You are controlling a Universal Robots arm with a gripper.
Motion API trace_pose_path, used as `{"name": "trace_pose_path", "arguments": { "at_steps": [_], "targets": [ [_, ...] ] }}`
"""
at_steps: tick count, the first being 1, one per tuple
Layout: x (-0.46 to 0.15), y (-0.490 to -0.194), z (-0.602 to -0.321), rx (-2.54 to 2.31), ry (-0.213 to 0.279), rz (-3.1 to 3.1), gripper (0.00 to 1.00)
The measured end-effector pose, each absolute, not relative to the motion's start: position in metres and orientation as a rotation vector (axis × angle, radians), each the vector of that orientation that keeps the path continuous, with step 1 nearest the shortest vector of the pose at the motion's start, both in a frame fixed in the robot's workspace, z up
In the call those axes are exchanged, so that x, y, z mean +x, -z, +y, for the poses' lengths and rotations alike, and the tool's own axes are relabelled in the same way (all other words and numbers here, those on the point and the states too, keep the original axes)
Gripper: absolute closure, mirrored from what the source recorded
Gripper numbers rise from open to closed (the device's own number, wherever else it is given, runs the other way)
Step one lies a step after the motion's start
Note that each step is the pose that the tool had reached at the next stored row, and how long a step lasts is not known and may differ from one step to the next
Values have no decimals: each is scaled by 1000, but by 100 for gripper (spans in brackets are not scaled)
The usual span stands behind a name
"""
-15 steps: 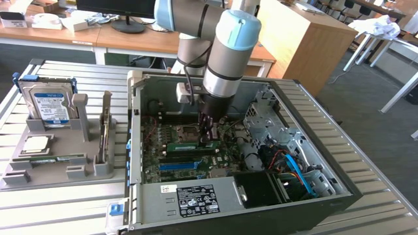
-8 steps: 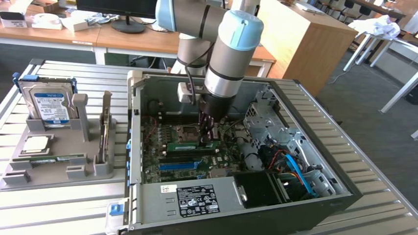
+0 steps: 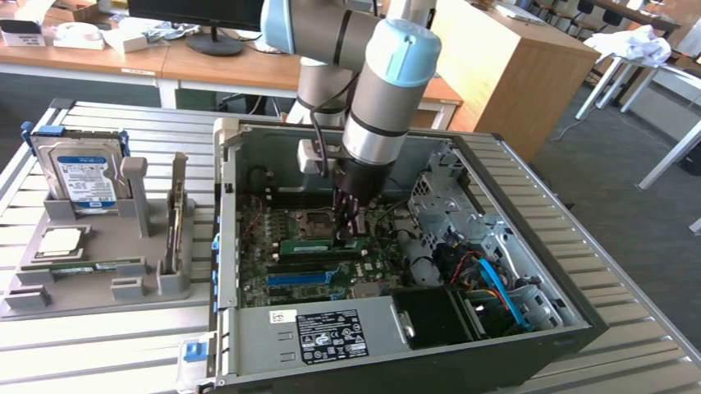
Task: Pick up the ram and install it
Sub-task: 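Insert the ram into the slot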
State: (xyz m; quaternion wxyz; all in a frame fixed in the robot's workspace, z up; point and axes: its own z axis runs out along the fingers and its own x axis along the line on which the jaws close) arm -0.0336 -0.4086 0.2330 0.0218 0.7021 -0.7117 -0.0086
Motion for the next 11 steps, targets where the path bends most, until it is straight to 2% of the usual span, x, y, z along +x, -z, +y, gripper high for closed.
{"name": "trace_pose_path", "arguments": {
  "at_steps": [11],
  "targets": [
    [-34,-231,-409,2175,27,-2206,88]
  ]
}}
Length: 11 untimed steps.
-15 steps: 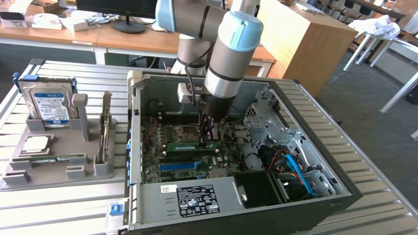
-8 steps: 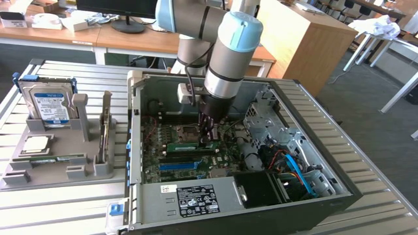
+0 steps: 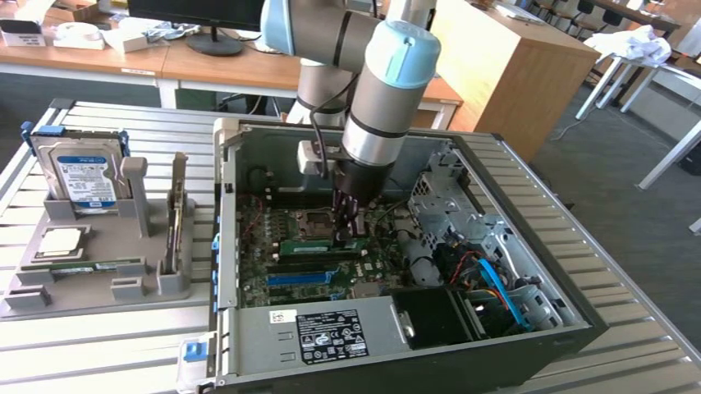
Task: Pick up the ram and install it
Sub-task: 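Insert the ram into the slot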
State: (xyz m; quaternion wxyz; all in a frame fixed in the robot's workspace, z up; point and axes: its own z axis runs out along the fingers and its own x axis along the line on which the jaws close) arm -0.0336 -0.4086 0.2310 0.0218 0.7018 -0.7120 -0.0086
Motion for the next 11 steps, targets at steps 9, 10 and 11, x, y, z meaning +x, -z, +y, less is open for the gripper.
{"name": "trace_pose_path", "arguments": {
  "at_steps": [9,10,11],
  "targets": [
    [-33,-230,-409,2175,27,-2206,88],
    [-33,-230,-409,2174,27,-2206,88],
    [-33,-230,-409,2174,27,-2206,88]
  ]
}}
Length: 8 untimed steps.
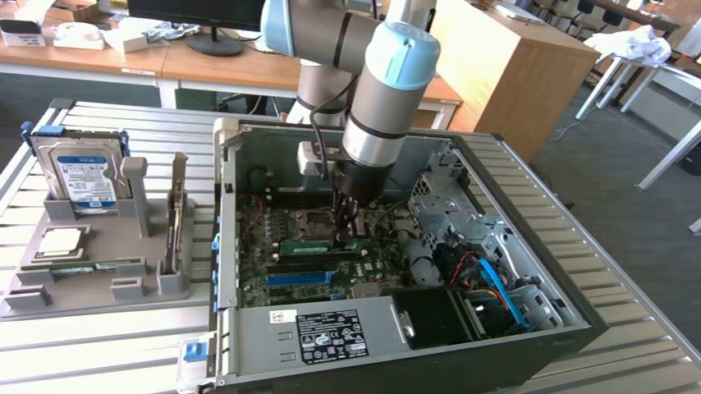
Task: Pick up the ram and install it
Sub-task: 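Insert the ram into the slot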
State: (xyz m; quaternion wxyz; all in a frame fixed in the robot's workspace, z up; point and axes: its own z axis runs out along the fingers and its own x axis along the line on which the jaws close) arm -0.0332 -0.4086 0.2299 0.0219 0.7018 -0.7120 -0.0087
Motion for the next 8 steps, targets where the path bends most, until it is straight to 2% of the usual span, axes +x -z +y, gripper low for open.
{"name": "trace_pose_path", "arguments": {
  "at_steps": [8],
  "targets": [
    [-33,-229,-409,2175,27,-2206,88]
  ]
}}
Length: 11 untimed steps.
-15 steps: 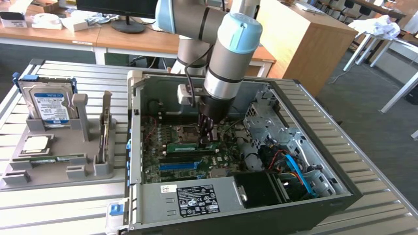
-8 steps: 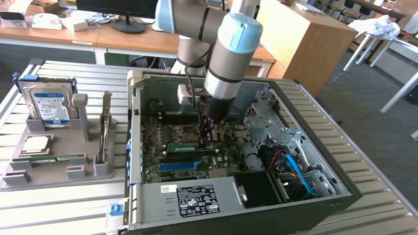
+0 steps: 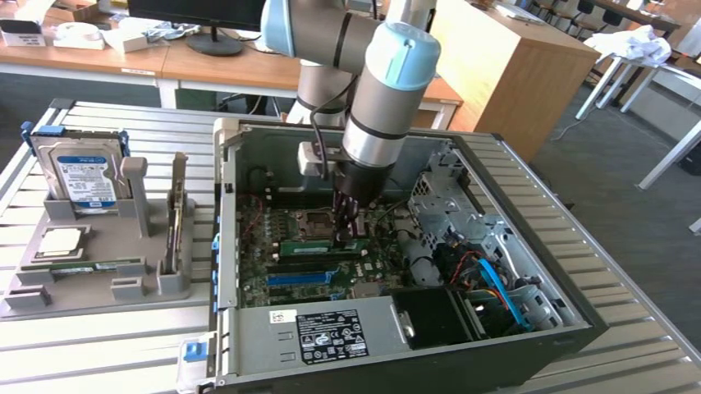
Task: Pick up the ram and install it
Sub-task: 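Insert the ram into the slot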
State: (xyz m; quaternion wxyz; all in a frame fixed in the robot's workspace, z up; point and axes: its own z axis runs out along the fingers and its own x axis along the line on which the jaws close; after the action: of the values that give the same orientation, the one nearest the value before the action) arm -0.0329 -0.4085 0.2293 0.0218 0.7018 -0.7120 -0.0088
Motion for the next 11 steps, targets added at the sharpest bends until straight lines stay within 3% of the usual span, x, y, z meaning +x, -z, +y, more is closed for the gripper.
{"name": "trace_pose_path", "arguments": {
  "at_steps": [11],
  "targets": [
    [-33,-228,-409,2175,28,-2206,88]
  ]
}}
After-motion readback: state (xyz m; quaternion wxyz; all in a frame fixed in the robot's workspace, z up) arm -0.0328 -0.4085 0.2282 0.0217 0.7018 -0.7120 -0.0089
